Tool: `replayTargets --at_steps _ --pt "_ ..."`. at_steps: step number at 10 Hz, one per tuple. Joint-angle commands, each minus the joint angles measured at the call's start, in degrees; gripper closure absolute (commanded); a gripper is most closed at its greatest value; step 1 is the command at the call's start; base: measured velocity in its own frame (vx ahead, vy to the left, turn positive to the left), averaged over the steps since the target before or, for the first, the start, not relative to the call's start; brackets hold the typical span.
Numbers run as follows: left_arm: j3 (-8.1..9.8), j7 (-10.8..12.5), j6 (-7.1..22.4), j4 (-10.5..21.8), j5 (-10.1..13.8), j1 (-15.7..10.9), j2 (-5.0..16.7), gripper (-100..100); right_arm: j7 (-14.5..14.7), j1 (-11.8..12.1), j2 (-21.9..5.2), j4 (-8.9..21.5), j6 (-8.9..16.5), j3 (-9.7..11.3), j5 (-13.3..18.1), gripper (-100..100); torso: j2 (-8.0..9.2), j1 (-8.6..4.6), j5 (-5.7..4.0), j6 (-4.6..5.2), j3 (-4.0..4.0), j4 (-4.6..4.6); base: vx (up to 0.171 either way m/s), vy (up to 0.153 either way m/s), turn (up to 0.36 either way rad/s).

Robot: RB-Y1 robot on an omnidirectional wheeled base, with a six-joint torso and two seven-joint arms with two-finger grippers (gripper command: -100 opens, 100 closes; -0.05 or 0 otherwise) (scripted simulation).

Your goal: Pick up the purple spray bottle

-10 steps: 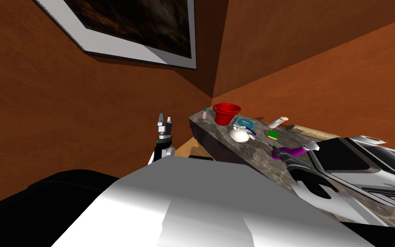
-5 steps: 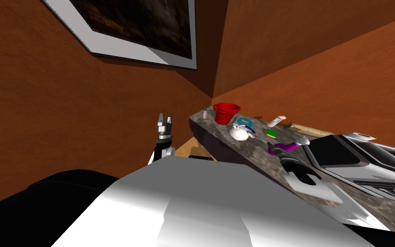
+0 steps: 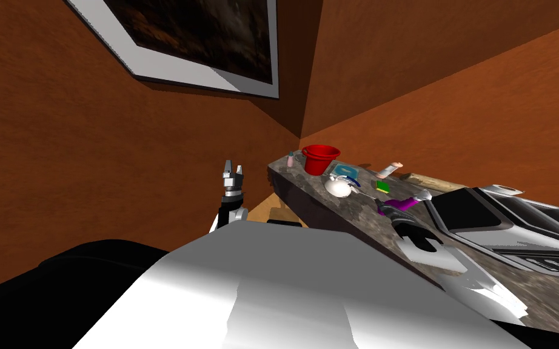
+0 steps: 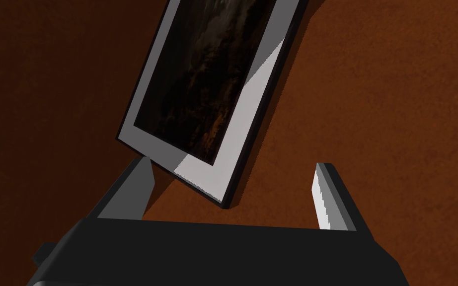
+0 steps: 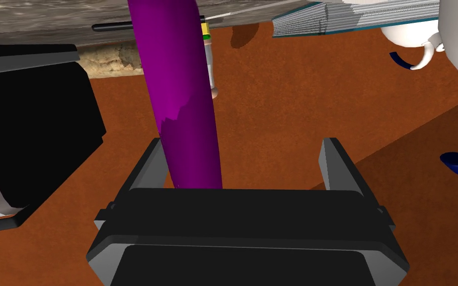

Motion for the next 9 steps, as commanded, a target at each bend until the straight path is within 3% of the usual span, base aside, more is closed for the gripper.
replayTargets --at_steps 1,3,4,6,8,9 --pt "0.0 0.0 0.0 0.0 0.0 0.0 0.0 0 0.01 -2.86 -0.6 2.86 -0.52 0.41 -0.14 -100 0.0 0.0 0.0 0.0 0.0 0.0 -0.038 0.032 -0.004" --pt "0.0 0.0 0.0 0.0 0.0 0.0 0.0 0 0.01 -3.07 -0.6 5.95 -0.52 0.41 -0.14 -100 -0.12 -0.11 -0.01 -0.01 -0.06 -0.02 -0.005 0.003 0.004" --pt "0.01 0.0 0.0 0.0 0.0 0.01 0.01 0 0.51 -5.58 -2.92 7.73 -2.54 2.69 -0.67 -100 -0.16 -0.16 -0.02 0.0 -0.09 -0.03 -0.049 0.031 -0.038" --pt "0.0 0.0 0.0 0.0 0.0 0.0 0.0 0 0.51 -8.71 -2.92 10.67 -2.54 2.69 -0.67 -100 0.01 0.03 0.02 -0.02 0.01 0.01 -0.049 0.04 -0.011" --pt "0.0 0.0 0.0 0.0 0.0 0.01 0.0 0 0.51 -8.86 -2.92 13.46 -2.54 2.69 -0.67 -100 -0.14 -0.12 -0.01 0.01 -0.07 -0.02 0.004 -0.003 -0.002" --pt "0.01 0.0 0.0 0.0 0.0 0.01 0.01 0 1.02 -11.61 -5.25 15.98 -4.57 4.96 -1.2 -100 -0.19 -0.16 -0.02 0.0 -0.1 -0.03 -0.039 0.028 -0.036"
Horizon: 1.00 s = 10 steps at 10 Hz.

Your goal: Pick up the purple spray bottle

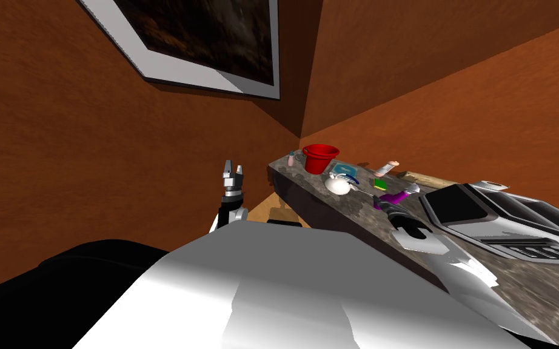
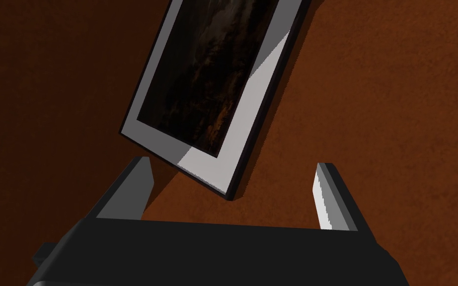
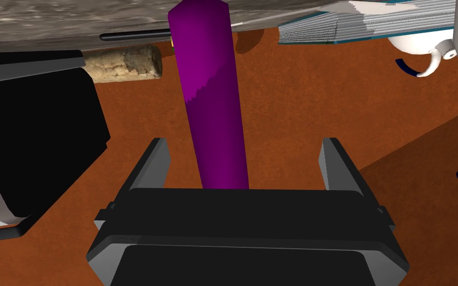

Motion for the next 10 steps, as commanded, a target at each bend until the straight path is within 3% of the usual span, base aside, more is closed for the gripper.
replayTargets --at_steps 1,2,3,4,6,7,8,10 --pt "0.0 0.0 0.0 0.0 0.0 0.0 0.0 0 0.35 -2.86 -0.9 2.86 -0.95 1.03 -0.17 -100 0.0 0.0 0.0 0.0 0.0 0.0 -0.067 0.048 -0.019" --pt "0.0 0.0 0.0 0.0 0.0 0.0 0.0 0 0.35 -4.42 -0.9 5.23 -0.95 1.03 -0.17 -100 0.08 0.08 0.01 0.0 0.05 0.02 -0.038 0.028 0.001" --pt "0.0 0.0 0.0 0.0 0.0 0.0 0.0 0 0.35 -4.42 -0.9 6.25 -0.95 1.03 -0.17 -100 0.05 0.04 0.01 0.01 0.03 0.02 -0.006 0.006 0.002" --pt "0.0 0.0 0.0 0.0 0.0 0.0 0.0 0 0.85 -7.01 -3.23 8.18 -2.98 3.3 -0.7 -100 -0.03 -0.04 -0.01 0.02 -0.01 0.0 -0.041 0.038 -0.039" --pt "0.0 0.0 0.0 0.0 0.0 0.0 0.0 0 0.85 -10.22 -3.23 12.7 -2.98 3.3 -0.7 -100 0.07 0.09 0.02 0.01 0.05 0.02 -0.044 0.034 -0.009" --pt "0.0 0.0 0.0 0.0 0.0 0.0 0.0 0 0.85 -10.22 -3.23 13.76 -2.98 3.3 -0.7 -100 0.03 0.02 0.0 0.01 0.03 0.01 -0.009 -0.001 0.004" --pt "0.0 0.0 0.0 0.0 0.0 0.0 0.0 0 1.36 -12.79 -5.56 15.71 -5.0 5.58 -1.22 -100 -0.03 -0.06 -0.02 0.02 -0.01 0.0 -0.045 0.025 -0.035" --pt "0.0 0.0 0.0 0.0 0.0 0.0 0.0 0 1.36 -15.92 -5.56 19.06 -5.0 5.58 -1.22 -100 0.1 0.06 0.01 0.02 0.06 0.02 -0.048 0.032 -0.012"
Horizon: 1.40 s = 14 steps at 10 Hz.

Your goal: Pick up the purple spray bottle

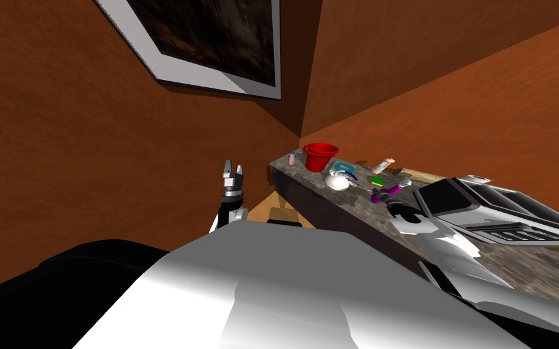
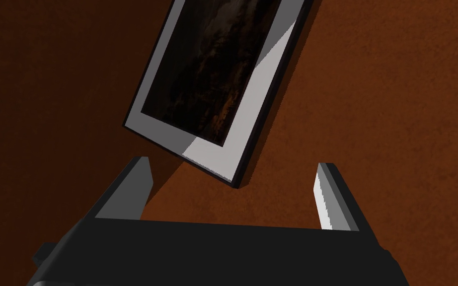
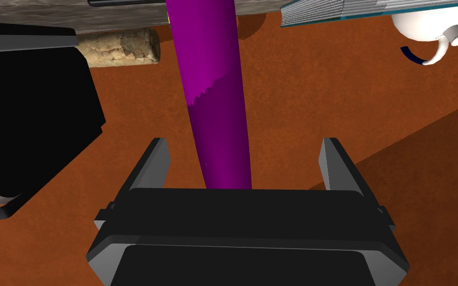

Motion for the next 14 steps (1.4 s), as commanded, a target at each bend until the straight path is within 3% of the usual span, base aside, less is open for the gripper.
replayTargets --at_steps 1,3,4,5,6,8,9,10,11,12,14 --pt "0.0 0.0 0.0 0.0 0.0 0.0 0.0 0 0.22 -1.26 0.07 2.86 -0.33 -0.02 0.07 -100 0.0 0.0 0.0 0.0 0.0 0.0 -0.007 0.009 0.007" --pt "0.0 0.0 0.0 0.0 0.0 0.01 0.0 0 0.22 -1.26 0.07 3.62 -0.33 -0.02 0.07 -100 -0.12 -0.1 -0.03 0.03 -0.07 -0.03 0.007 -0.001 -0.002" --pt "0.0 0.0 0.0 0.0 0.0 0.01 0.0 0 0.72 -3.62 -2.26 5.57 -2.35 2.25 -0.46 -100 -0.15 -0.12 -0.03 0.02 -0.09 -0.04 -0.038 0.021 -0.033" --pt "0.0 0.0 0.0 0.0 0.0 0.0 0.0 0 0.72 -4.47 -2.26 5.84 -2.35 2.25 -0.46 -100 -0.04 -0.04 -0.01 0.01 -0.03 -0.01 -0.06 0.047 -0.022" --pt "0.0 0.0 0.0 0.0 0.0 0.0 0.0 0 0.72 -6.55 -2.26 7.77 -2.35 2.25 -0.46 -100 0.03 0.06 0.01 0.0 0.01 0.0 -0.035 0.035 0.0" --pt "0.0 0.0 0.0 0.0 0.0 0.0 0.0 0 0.72 -7.06 -2.26 11.13 -2.35 2.25 -0.46 -100 -0.07 -0.05 -0.02 0.02 -0.04 -0.02 -0.006 0.005 0.002" --pt "0.0 0.0 0.0 0.0 0.0 0.0 0.0 0 1.23 -10.42 -4.59 13.89 -4.38 4.53 -0.99 -100 -0.11 -0.11 -0.04 0.03 -0.07 -0.03 -0.047 0.023 -0.044" --pt "0.0 0.0 0.0 0.0 0.0 0.0 0.0 0 1.23 -12.85 -4.59 17.64 -4.38 4.53 -0.99 -100 -0.01 -0.04 0.0 0.02 -0.01 -0.01 -0.065 0.041 -0.018" --pt "0.0 0.0 0.0 0.0 0.0 0.0 0.0 0 1.41 -12.78 -4.41 18.2 -5.54 4.5 -0.69 -100 0.07 0.03 0.0 0.02 0.03 0.01 -0.025 0.018 -0.002" --pt "0.0 0.0 0.0 0.0 0.0 0.0 0.0 0 1.46 -12.98 -4.46 18.57 -5.72 4.54 -0.71 100 0.0 -0.02 -0.01 0.03 0.0 0.0 0.0 0.0 0.0" --pt "0.0 0.0 0.0 0.0 0.0 0.01 0.0 0 1.49 -12.99 -4.46 18.49 -5.74 4.56 -0.68 100 -0.07 -0.17 -0.07 0.1 -0.04 -0.02 -0.001 0.001 -0.003"
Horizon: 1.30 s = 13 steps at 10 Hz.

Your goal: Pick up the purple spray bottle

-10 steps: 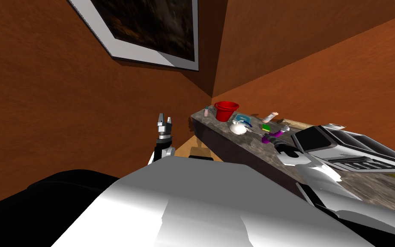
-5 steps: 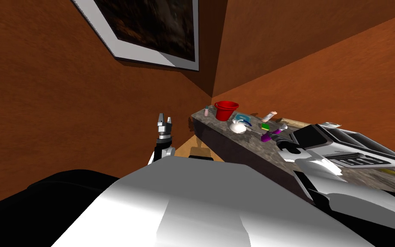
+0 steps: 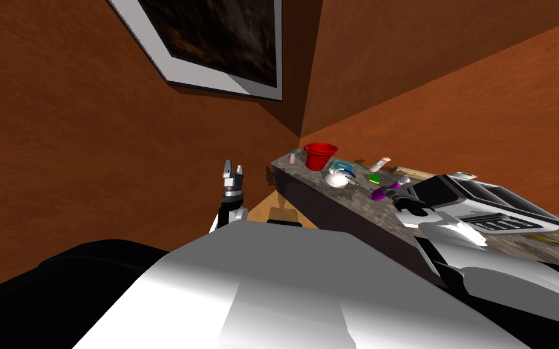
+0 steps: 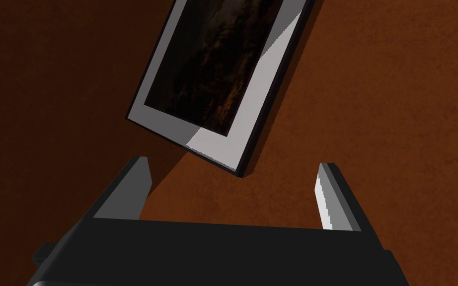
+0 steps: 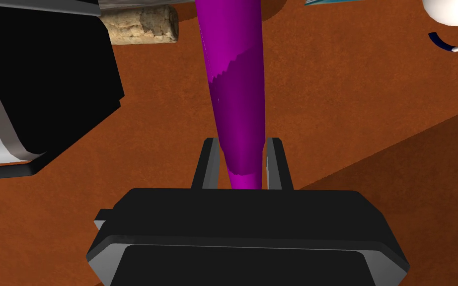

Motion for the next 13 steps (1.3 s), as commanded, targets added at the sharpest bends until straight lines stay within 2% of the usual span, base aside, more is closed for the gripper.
replayTargets --at_steps 1,2,3,4,5,7,8,9,10,11,12,13 --pt "0.0 0.0 0.0 0.0 0.0 0.0 0.0 0 0.0 0.0 0.0 0.0 0.0 0.0 0.0 100 0.0 0.0 0.0 0.0 0.0 0.0 0.0 0.0 0.0" --pt "0.0 0.0 0.0 0.0 0.0 0.0 0.0 0 0.0 0.01 0.01 0.0 0.0 0.0 0.0 100 -0.01 0.01 0.01 0.0 -0.01 0.0 0.0 0.0 0.0" --pt "0.0 0.0 0.0 0.0 0.0 0.0 0.0 0 0.0 0.01 0.0 0.01 0.0 0.0 0.0 0 -0.02 0.02 0.01 -0.01 -0.01 0.0 0.0 0.0 0.0" --pt "0.0 0.0 0.0 0.0 0.0 0.0 0.0 0 -0.8 2.87 2.23 -2.86 2.87 -2.31 0.21 100 -0.02 0.02 0.01 -0.01 -0.01 0.0 0.059 -0.047 0.041" --pt "0.0 0.0 0.0 0.0 0.0 0.0 0.0 0 -0.8 5.89 2.23 -7.4 3.35 -2.31 0.21 100 -0.15 -0.12 -0.23 -0.01 -0.13 -0.13 0.074 -0.05 0.018" --pt "0.0 0.0 0.0 0.0 0.0 0.0 0.0 0 -0.8 5.89 2.23 -7.4 3.35 -2.31 0.21 100 -0.4 -0.36 -0.5 -0.17 -0.34 -0.29 0.016 -0.008 -0.003" --pt "0.0 0.0 0.0 0.0 0.0 0.0 0.0 0 -1.31 8.34 4.56 -9.58 5.37 -4.58 0.74 100 -0.38 -0.33 -0.56 -0.21 -0.35 -0.31 0.051 -0.025 0.046" --pt "0.0 0.0 0.0 0.0 0.0 0.0 0.0 0 -1.31 11.68 4.56 -14.91 5.37 -4.58 0.74 100 -0.48 -0.4 -0.75 -0.2 -0.44 -0.41 0.06 -0.044 0.007" --pt "0.0 0.0 0.0 0.0 0.0 0.0 0.0 0 -1.81 14.26 6.55 -17.78 7.4 -6.86 1.26 100 -0.6 -0.51 -0.94 -0.29 -0.55 -0.5 0.072 -0.062 0.025" --pt "0.0 0.0 0.0 0.0 0.0 0.0 0.0 0 -1.81 16.52 6.89 -20.85 7.4 -6.86 1.26 100 -0.74 -0.63 -1.19 -0.39 -0.67 -0.62 0.066 -0.055 0.029" --pt "0.0 0.0 0.0 0.0 0.0 0.0 0.0 0 -1.81 17.47 6.89 -22.42 7.4 -6.86 1.26 100 -0.86 -0.73 -1.41 -0.46 -0.79 -0.74 0.03 -0.024 -0.003" --pt "0.0 0.0 0.0 0.0 0.0 0.0 0.0 0 -2.32 19.52 9.21 -24.1 9.42 -9.13 1.79 100 -0.91 -0.75 -1.52 -0.55 -0.84 -0.78 0.061 -0.042 0.043"
